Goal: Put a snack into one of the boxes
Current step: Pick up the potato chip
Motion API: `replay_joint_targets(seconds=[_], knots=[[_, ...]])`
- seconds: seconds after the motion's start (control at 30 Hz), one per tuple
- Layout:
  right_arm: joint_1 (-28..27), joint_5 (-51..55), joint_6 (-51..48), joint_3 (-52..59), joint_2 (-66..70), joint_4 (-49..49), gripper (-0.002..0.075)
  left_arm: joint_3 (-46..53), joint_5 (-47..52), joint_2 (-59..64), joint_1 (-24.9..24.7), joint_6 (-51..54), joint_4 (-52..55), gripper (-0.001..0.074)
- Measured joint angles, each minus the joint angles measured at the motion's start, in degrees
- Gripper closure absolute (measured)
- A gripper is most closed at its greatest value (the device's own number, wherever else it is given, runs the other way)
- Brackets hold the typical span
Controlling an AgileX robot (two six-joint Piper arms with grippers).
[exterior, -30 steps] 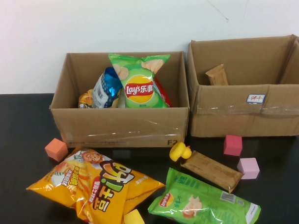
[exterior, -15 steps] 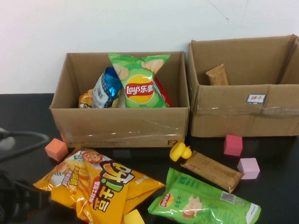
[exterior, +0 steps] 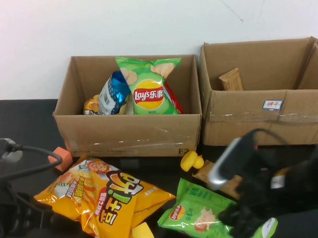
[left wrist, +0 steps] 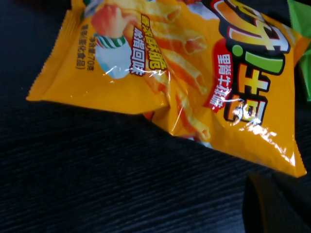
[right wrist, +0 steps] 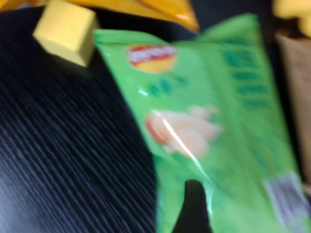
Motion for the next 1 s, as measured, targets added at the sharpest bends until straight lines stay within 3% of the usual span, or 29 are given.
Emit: replay_joint_targets(seconds=[0.47,0.57,0.73,1.0], knots=[[2.0,-0.4,-2.9,-7.6,18.0,-0.2,0.0212,0.0,2.4,-0.7,0.0,0.0,1.5,0.0736],[2.0,-1.1,-3.4,-8.0,18.6,-0.5,0.0271,0.0,2.4,-0.7,0.0,0.0,1.6,0.0736],[2.0,-2.1,-3.6,-8.6,18.3,-0.7,0.0501,0.0,2.4,-0.7,0.0,0.0,1.6,0.0736],[2.0,3.6,-3.6,-10.6,17.2,-5.7,0.0522,0.0,2.4,-0.9,0.0,0.0,1.6,0.0736]])
